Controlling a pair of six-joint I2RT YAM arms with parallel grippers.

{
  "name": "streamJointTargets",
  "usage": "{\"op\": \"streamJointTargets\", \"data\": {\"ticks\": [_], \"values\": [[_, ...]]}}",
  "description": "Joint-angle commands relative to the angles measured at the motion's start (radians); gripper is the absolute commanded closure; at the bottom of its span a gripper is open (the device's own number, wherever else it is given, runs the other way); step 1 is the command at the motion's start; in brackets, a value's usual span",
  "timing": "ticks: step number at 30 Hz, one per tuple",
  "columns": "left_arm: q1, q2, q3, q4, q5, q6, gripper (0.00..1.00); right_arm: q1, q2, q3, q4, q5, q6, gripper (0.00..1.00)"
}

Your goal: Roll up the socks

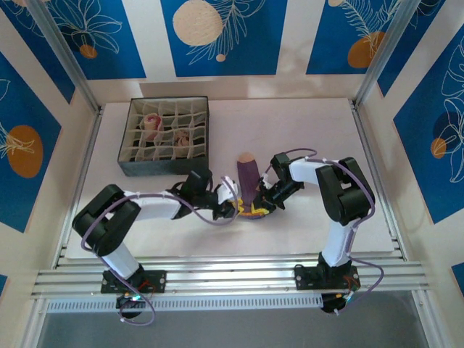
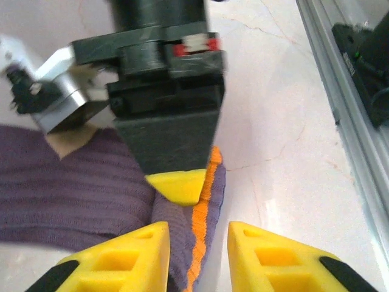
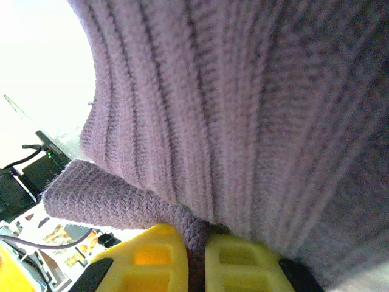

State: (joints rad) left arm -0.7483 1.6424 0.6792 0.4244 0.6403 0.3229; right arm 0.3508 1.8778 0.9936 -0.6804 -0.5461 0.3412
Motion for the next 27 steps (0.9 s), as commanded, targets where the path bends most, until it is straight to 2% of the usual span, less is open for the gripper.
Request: {"op": "streamJointTargets", "data": {"ticks": [1, 8, 21, 23, 26, 27], "values": [[-0.059, -0.009, -0.035, 0.096, -0.133, 0.193, 0.71, -0.011, 0.068, -0.01, -0.081, 0.103, -0.031, 1.0], [-0.151, 0.025, -0.023, 0.043, -0.35, 0.403, 0.66, -0.018, 0.093, 0.014, -0.118, 0.089, -0.056, 1.0], [-0.202, 0.148, 0.037, -0.013, -0.438, 0.548, 0.61, -0.019, 0.118, 0.048, -0.159, 0.049, -0.082, 1.0], [-0.209, 0.158, 0.045, -0.013, -0.451, 0.55, 0.67, -0.018, 0.108, 0.045, -0.158, 0.041, -0.085, 0.96], [-0.207, 0.148, 0.079, -0.103, -0.437, 0.537, 0.95, -0.02, 0.054, 0.035, -0.143, 0.035, -0.092, 0.68], [-0.201, 0.149, 0.111, -0.19, -0.405, 0.538, 1.0, -0.027, 0.023, 0.031, -0.139, 0.033, -0.095, 0.63]]}}
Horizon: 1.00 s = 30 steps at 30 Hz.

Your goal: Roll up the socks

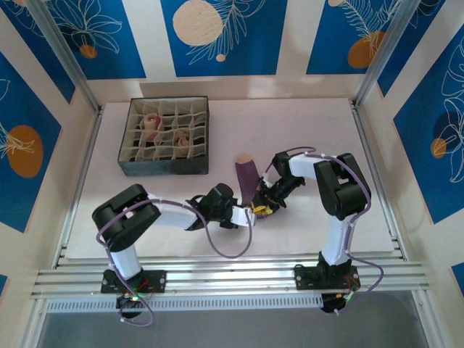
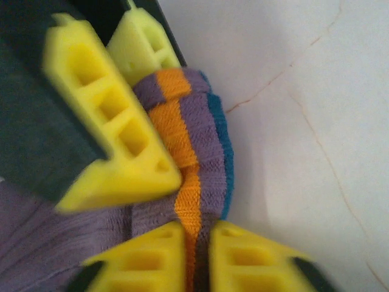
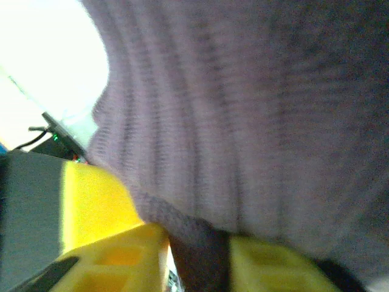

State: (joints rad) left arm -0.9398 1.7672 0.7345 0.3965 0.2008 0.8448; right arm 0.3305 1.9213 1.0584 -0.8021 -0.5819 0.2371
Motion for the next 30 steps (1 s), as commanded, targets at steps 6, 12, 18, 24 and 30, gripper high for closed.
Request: {"op": "streamJointTargets", "data": {"ticks": [6, 12, 18, 24, 30], "values": [[0.045, 0.048, 0.193, -0.444, 0.26, -0.098, 1.0, -0.126, -0.182, -0.059, 0.024, 0.03, 0.031, 0.58], [0.091, 0.128, 0.32, -0.615, 0.423, -0.223, 1.0, -0.148, -0.235, -0.113, 0.118, -0.032, 0.045, 0.62], [0.14, 0.194, 0.395, -0.664, 0.514, -0.39, 1.0, -0.11, -0.18, -0.174, 0.223, -0.132, 0.055, 0.62], [0.197, 0.221, 0.418, -0.652, 0.6, -0.564, 1.0, -0.092, -0.162, -0.217, 0.269, -0.126, 0.06, 0.59], [0.253, 0.259, 0.418, -0.576, 0.686, -0.759, 1.0, -0.067, -0.236, -0.25, 0.302, -0.043, 0.062, 0.59]]}}
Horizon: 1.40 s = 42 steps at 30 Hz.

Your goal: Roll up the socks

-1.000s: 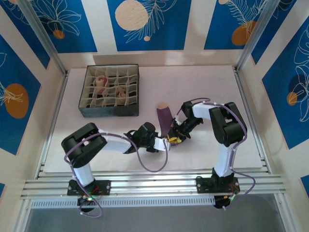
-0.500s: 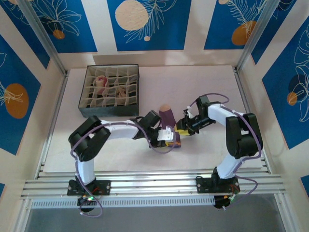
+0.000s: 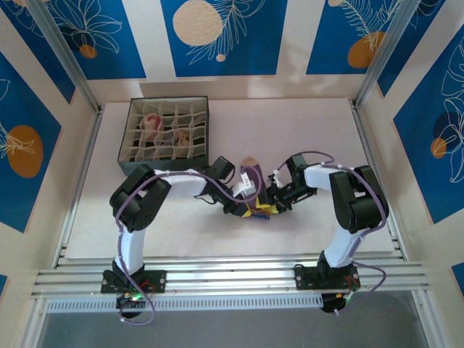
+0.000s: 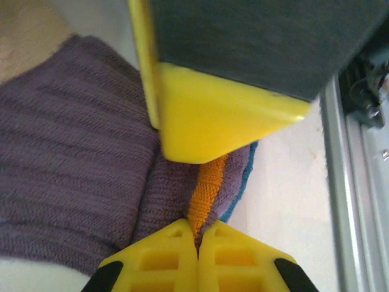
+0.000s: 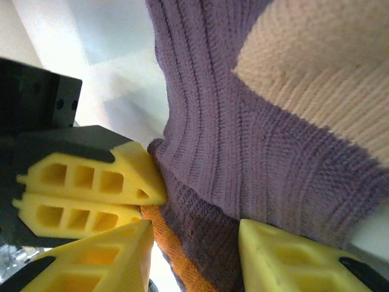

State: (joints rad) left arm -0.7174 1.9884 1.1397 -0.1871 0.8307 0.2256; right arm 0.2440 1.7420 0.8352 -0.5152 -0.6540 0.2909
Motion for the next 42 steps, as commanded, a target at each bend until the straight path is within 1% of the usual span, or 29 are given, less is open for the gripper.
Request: {"op": "streamJointTargets", "data": {"ticks": [1, 6, 13, 14, 17, 18, 19, 21, 23, 25, 26, 28, 29, 31, 32, 33, 36, 38, 40, 42], "values": [[0.037, 0.044, 0.013, 0.019, 0.067, -0.166, 1.0, 0.028, -0.074, -0.028, 0.015, 0.055, 0.013, 0.58], [0.056, 0.086, 0.031, 0.04, 0.094, -0.264, 1.0, 0.079, -0.135, -0.014, -0.003, 0.134, 0.001, 0.57], [0.063, 0.107, 0.049, 0.02, 0.079, -0.295, 1.0, 0.123, -0.041, 0.025, -0.067, 0.208, 0.009, 0.58], [0.063, 0.104, 0.045, 0.024, 0.075, -0.292, 1.0, 0.126, -0.025, 0.029, -0.074, 0.218, 0.015, 0.6], [0.063, 0.075, 0.019, 0.041, 0.056, -0.261, 1.0, 0.126, 0.014, 0.046, -0.108, 0.272, 0.034, 0.82], [0.063, 0.057, 0.0, 0.06, 0.049, -0.245, 0.97, 0.121, 0.022, 0.055, -0.12, 0.279, 0.037, 0.87], [0.064, 0.038, -0.019, 0.082, 0.045, -0.228, 0.95, 0.115, 0.028, 0.062, -0.128, 0.278, 0.038, 0.91], [0.061, -0.02, -0.072, 0.147, 0.064, -0.175, 0.93, 0.1, 0.036, 0.073, -0.146, 0.265, 0.039, 0.96], [0.053, -0.104, -0.147, 0.239, 0.074, -0.104, 0.87, 0.083, 0.05, 0.084, -0.169, 0.262, 0.039, 0.98], [0.048, -0.177, -0.202, 0.3, 0.056, -0.048, 0.81, 0.067, 0.073, 0.101, -0.198, 0.242, 0.027, 0.99], [0.045, -0.208, -0.224, 0.324, 0.038, -0.021, 0.79, 0.063, 0.088, 0.11, -0.215, 0.235, 0.021, 0.99], [0.038, -0.259, -0.261, 0.365, -0.02, 0.009, 0.7, 0.058, 0.113, 0.128, -0.24, 0.218, 0.004, 1.0], [0.032, -0.283, -0.285, 0.395, -0.047, 0.026, 0.68, 0.056, 0.125, 0.135, -0.25, 0.206, -0.002, 1.0], [0.015, -0.324, -0.33, 0.457, -0.08, 0.081, 0.67, 0.052, 0.145, 0.145, -0.264, 0.175, -0.012, 1.0], [-0.003, -0.345, -0.353, 0.482, -0.124, 0.124, 0.66, 0.051, 0.156, 0.151, -0.273, 0.162, -0.02, 1.0], [-0.022, -0.36, -0.368, 0.49, -0.171, 0.166, 0.65, 0.051, 0.164, 0.157, -0.28, 0.155, -0.025, 1.0], [-0.109, -0.399, -0.412, 0.49, -0.371, 0.354, 0.65, 0.052, 0.191, 0.174, -0.313, 0.142, -0.046, 1.0], [-0.163, -0.402, -0.444, 0.537, -0.497, 0.444, 0.65, 0.051, 0.205, 0.183, -0.333, 0.133, -0.06, 1.0], [-0.198, -0.393, -0.464, 0.588, -0.579, 0.503, 0.65, 0.051, 0.216, 0.193, -0.352, 0.121, -0.071, 1.0], [-0.222, -0.374, -0.464, 0.611, -0.623, 0.548, 0.66, 0.051, 0.225, 0.201, -0.363, 0.12, -0.077, 1.0]]}}
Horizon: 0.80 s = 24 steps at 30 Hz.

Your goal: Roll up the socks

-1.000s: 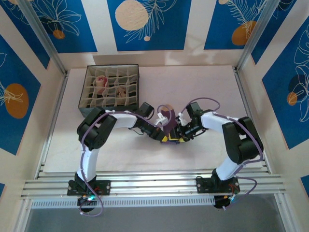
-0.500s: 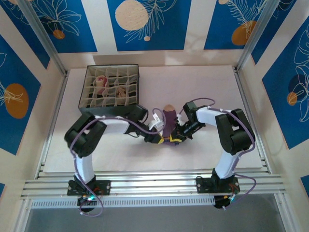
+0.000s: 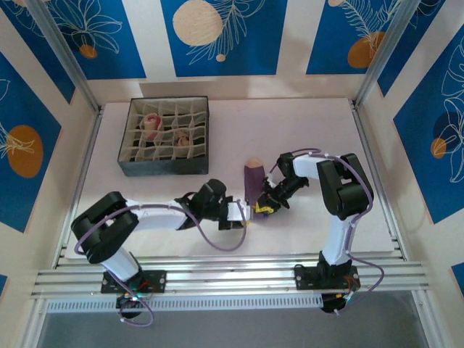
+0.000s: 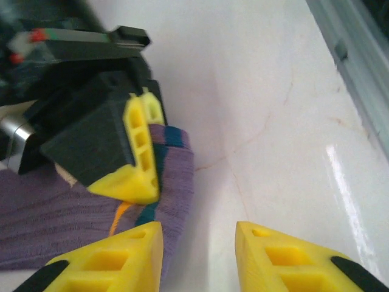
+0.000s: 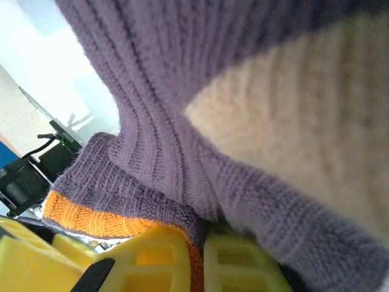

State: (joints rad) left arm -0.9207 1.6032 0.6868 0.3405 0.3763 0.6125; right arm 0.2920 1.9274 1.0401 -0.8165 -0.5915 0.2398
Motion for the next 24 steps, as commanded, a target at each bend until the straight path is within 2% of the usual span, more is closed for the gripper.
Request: {"op": "streamJointTargets", "data": {"ticks": [1, 8, 13, 19, 21, 24], "values": [[-0.03, 0.026, -0.007, 0.087, -0.187, 0.183, 0.66, 0.004, 0.042, -0.002, -0.066, 0.053, -0.029, 1.0], [-0.08, 0.128, 0.045, 0.088, -0.256, 0.284, 0.6, 0.008, 0.05, 0.016, -0.09, 0.036, -0.039, 1.0], [-0.089, 0.197, 0.062, 0.116, -0.298, 0.309, 0.6, 0.009, 0.053, 0.021, -0.101, 0.023, -0.049, 1.0], [-0.092, 0.244, 0.072, 0.125, -0.334, 0.316, 0.59, 0.023, 0.066, 0.027, -0.121, 0.018, -0.073, 0.95], [-0.091, 0.257, 0.087, 0.091, -0.337, 0.305, 0.65, 0.034, 0.07, 0.033, -0.13, 0.014, -0.087, 0.92], [-0.085, 0.264, 0.129, -0.037, -0.28, 0.289, 0.99, 0.044, 0.061, 0.044, -0.128, 0.025, -0.087, 0.8]]}}
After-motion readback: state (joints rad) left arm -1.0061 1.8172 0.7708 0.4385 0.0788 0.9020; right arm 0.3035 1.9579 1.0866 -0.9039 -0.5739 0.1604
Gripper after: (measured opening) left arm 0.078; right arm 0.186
